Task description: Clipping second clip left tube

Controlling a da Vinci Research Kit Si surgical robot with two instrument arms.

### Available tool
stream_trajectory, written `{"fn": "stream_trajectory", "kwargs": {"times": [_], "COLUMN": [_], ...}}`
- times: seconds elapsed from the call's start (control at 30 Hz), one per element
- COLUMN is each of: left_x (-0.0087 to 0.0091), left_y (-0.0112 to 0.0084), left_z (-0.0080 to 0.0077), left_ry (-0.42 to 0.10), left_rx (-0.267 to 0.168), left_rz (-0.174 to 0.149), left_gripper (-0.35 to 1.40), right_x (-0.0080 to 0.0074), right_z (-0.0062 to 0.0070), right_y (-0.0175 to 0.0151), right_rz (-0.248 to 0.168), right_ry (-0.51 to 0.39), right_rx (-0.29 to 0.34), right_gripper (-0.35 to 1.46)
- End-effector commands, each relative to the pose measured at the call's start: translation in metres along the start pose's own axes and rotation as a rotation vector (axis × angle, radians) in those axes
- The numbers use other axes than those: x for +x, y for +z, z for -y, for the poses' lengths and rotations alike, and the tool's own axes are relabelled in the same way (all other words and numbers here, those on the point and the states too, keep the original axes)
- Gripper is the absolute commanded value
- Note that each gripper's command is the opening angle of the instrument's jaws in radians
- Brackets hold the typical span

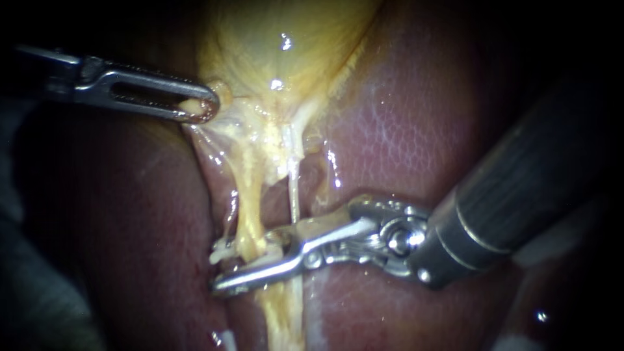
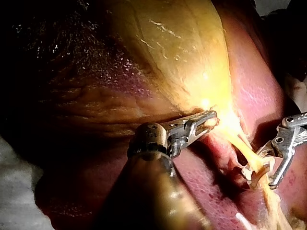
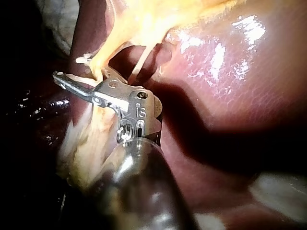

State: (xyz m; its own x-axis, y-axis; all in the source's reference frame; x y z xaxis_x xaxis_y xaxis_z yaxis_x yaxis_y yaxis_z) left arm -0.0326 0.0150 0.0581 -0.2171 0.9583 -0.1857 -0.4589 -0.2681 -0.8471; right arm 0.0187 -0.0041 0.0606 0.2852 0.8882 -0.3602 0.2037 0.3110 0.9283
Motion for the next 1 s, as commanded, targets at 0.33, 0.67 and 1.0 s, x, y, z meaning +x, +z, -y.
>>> {"fn": "stream_trajectory", "kwargs": {"times": [0.33, 0.67, 1.0], "left_x": [0.0000, 0.0000, 0.0000], "left_y": [0.0000, 0.0000, 0.0000], "left_z": [0.0000, 0.0000, 0.0000], "left_ry": [0.000, 0.000, 0.000], "left_rx": [-0.001, -0.001, -0.001], "left_rz": [0.000, 0.000, 0.000], "left_gripper": [-0.35, -0.35, -0.35], "right_x": [-0.0002, -0.0001, -0.0007], "right_z": [0.0002, -0.0007, -0.0044], "right_y": [0.0000, -0.0003, -0.0014], "right_rz": [0.007, 0.021, 0.035], "right_ry": [-0.001, -0.001, -0.011], "right_rx": [0.017, 0.004, -0.100], "right_gripper": [0.44, 0.44, 0.44]}}
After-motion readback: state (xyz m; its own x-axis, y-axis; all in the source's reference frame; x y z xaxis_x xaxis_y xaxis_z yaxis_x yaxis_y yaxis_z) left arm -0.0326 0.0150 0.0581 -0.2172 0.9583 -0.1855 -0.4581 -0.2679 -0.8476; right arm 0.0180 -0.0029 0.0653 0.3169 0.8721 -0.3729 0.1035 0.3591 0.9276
